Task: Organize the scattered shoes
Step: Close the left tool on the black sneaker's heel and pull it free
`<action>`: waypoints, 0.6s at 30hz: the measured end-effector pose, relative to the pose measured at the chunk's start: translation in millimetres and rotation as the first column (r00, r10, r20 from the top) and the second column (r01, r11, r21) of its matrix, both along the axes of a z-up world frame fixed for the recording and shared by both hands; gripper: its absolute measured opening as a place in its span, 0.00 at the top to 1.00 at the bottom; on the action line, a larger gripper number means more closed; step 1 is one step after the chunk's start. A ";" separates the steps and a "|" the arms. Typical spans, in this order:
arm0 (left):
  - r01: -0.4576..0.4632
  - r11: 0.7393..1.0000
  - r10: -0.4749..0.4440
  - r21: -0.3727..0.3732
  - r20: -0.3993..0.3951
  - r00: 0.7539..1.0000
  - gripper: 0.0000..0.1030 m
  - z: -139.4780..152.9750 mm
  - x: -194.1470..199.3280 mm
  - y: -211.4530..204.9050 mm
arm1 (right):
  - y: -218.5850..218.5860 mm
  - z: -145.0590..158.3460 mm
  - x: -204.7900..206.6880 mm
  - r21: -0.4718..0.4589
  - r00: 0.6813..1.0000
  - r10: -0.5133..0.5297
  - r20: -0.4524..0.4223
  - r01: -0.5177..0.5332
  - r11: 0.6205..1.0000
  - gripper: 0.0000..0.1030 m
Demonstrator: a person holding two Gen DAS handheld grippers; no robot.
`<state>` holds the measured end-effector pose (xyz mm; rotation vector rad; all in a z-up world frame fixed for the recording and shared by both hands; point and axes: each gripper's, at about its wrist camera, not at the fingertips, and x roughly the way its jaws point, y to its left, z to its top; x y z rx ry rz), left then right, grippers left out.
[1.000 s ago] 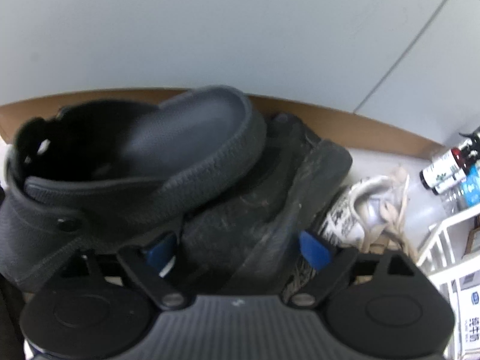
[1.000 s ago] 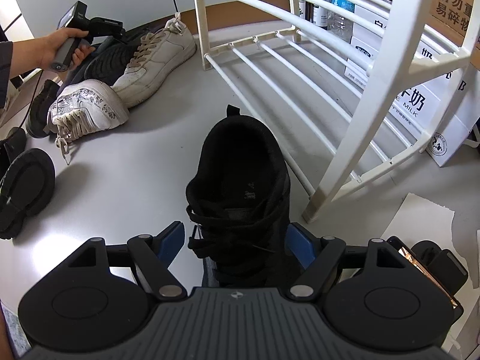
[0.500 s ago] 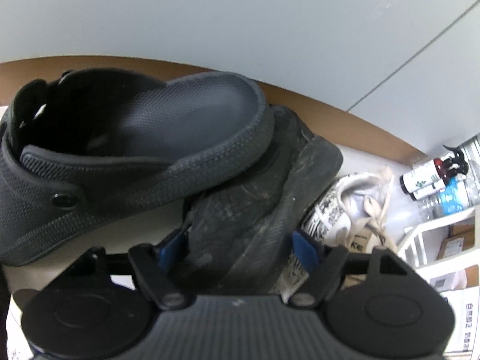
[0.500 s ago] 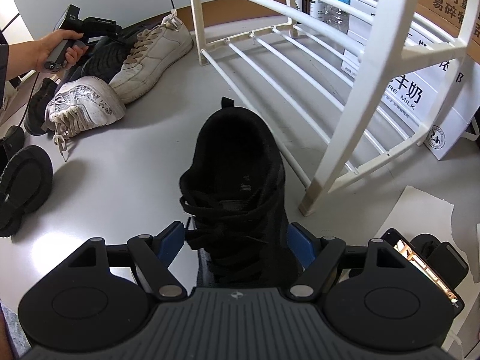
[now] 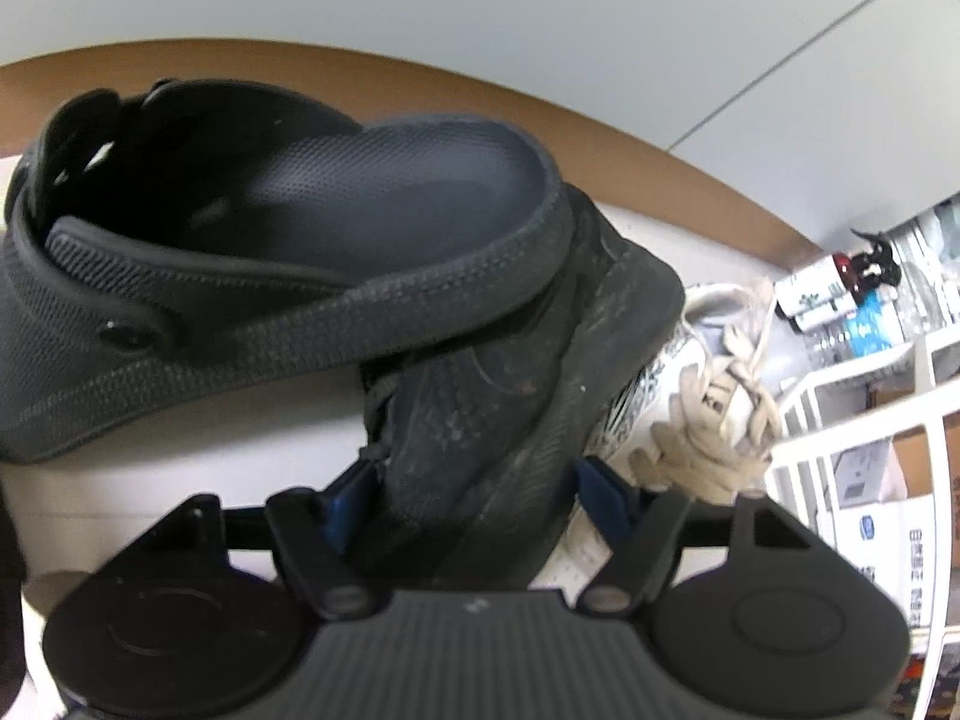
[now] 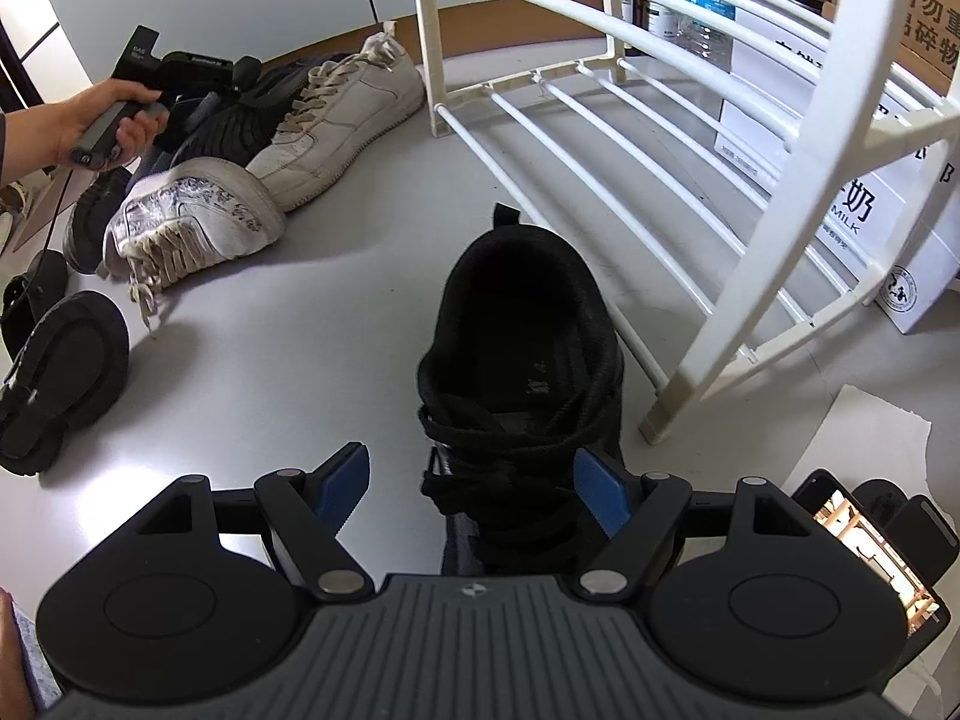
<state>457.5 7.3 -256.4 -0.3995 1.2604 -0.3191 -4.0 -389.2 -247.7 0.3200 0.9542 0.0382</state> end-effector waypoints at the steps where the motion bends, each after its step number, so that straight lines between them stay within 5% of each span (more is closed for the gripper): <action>1: 0.008 1.000 -0.008 -0.004 -0.003 1.000 0.31 1.3 -1.8 3.6 | 1.3 0.5 0.1 0.001 1.000 0.002 0.002 -0.002 1.000 0.23; 9: 0.001 1.000 -0.001 -0.003 -0.026 1.000 0.27 7.5 -4.0 27.5 | 8.4 2.8 0.2 0.020 1.000 0.000 0.012 0.000 1.000 0.23; 18: -0.113 0.993 0.112 -0.034 -0.027 0.993 0.17 -2.5 -19.4 -15.0 | 6.2 -1.3 -1.1 0.008 1.000 -0.002 0.004 0.002 1.000 0.23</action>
